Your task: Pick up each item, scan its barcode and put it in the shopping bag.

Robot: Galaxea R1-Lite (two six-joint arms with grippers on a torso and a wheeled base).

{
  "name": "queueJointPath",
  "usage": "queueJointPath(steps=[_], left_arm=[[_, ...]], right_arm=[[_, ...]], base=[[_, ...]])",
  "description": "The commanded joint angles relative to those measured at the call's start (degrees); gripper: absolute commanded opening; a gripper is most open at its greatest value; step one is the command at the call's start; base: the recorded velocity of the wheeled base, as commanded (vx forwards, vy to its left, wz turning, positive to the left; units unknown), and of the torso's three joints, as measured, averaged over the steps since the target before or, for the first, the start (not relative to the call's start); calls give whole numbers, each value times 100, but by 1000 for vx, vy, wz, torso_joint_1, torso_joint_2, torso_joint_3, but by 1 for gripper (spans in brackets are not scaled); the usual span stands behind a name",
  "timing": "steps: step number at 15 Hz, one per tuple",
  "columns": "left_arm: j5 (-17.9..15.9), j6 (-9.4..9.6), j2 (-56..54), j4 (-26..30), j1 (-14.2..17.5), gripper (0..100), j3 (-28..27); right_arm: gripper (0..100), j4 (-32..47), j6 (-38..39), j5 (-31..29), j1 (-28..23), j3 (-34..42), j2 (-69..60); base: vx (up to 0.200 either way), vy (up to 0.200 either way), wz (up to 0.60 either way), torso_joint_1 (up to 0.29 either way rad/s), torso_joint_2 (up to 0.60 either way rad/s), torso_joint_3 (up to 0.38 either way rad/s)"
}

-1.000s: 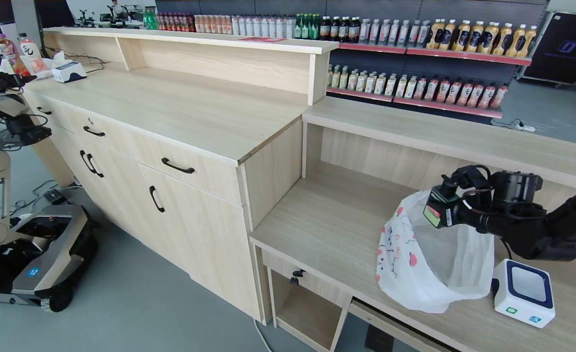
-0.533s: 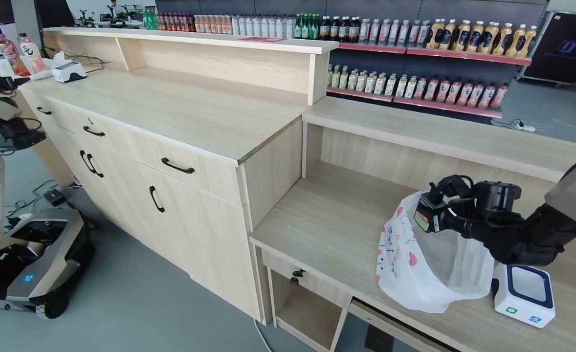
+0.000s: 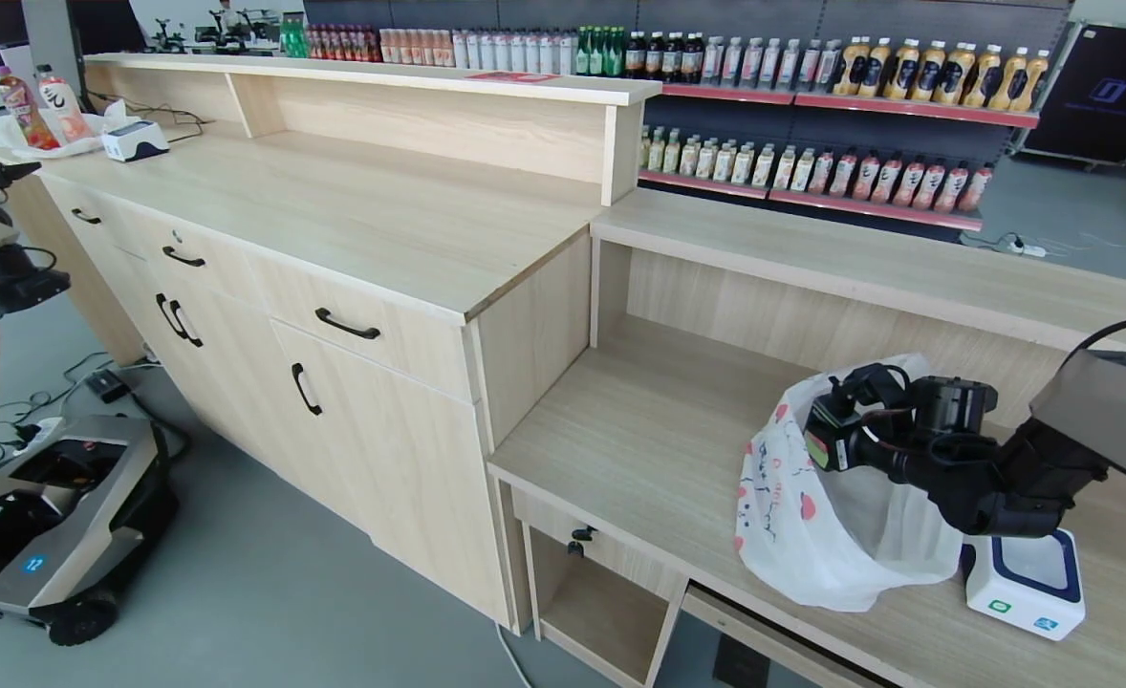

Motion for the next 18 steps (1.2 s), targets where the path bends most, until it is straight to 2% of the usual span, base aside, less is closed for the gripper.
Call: queueJointPath(steps=[1, 12, 13, 16, 18], left_arm=[[4, -1, -2, -4, 1, 100, 0], [4, -1, -2, -4, 1, 100, 0], [4, -1, -2, -4, 1, 100, 0], [4, -1, -2, -4, 1, 100, 0], [4, -1, -2, -4, 1, 100, 0]], right_arm=[[0, -6, 1, 4, -8, 2, 104], [0, -481, 19, 171, 27, -77, 473], [100, -472, 19, 171, 27, -77, 473], [100, -472, 19, 171, 27, 37, 358], [100, -463, 1, 171, 27, 406, -169]], base=[[0, 0, 0, 0, 0, 0], [0, 0, 0, 0, 0, 0], [0, 0, 0, 0, 0, 0], [0, 0, 0, 0, 0, 0], [0, 0, 0, 0, 0, 0]])
